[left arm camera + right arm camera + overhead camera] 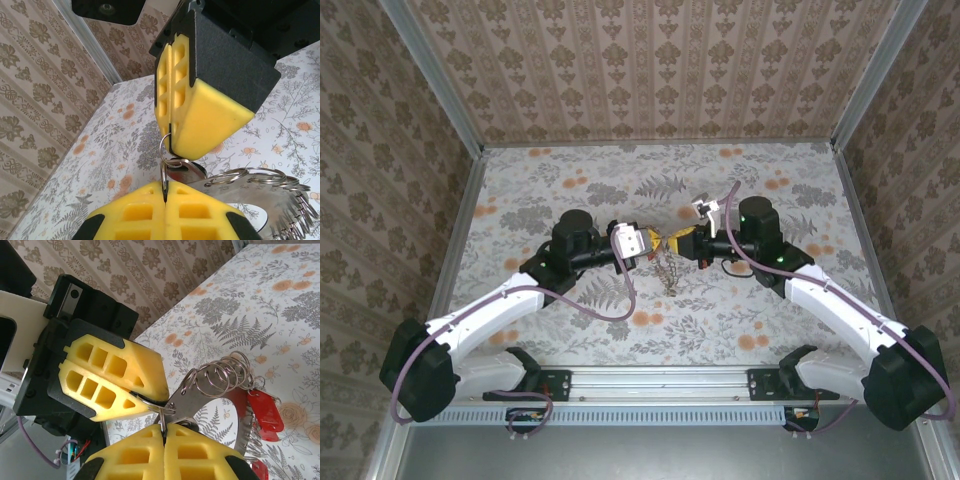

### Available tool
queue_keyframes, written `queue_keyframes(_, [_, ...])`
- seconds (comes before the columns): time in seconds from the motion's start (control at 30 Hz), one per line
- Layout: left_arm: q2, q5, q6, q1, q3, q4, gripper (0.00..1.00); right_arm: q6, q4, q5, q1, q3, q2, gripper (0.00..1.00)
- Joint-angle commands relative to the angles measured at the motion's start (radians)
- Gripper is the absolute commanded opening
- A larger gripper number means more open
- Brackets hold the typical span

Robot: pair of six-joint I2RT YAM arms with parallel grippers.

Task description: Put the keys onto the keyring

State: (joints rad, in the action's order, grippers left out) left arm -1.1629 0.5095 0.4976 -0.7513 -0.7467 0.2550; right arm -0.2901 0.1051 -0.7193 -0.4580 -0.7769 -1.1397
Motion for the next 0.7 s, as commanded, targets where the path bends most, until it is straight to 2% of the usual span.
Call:
queue_keyframes(0.0, [0.029, 0.031, -0.026, -0.003, 0.002, 0.065, 0.00, 0.010, -0.001, -0.018, 0.006, -0.012, 0.005, 0.00])
queue_keyframes(0.3, [0.040, 0.046, -0.026, -0.001, 0.012, 0.090, 0.00, -0.015, -0.010, 0.003, 0.009, -0.010, -0.016, 0.00])
queue_keyframes(0.5, [0.039, 0.072, -0.037, -0.002, 0.019, 0.125, 0.00, -0.027, 0.002, -0.005, 0.009, -0.010, -0.019, 0.10])
queue_keyframes(0.67, [0.035, 0.084, -0.046, -0.002, 0.023, 0.140, 0.00, -0.009, -0.009, 0.002, 0.009, -0.012, -0.006, 0.29])
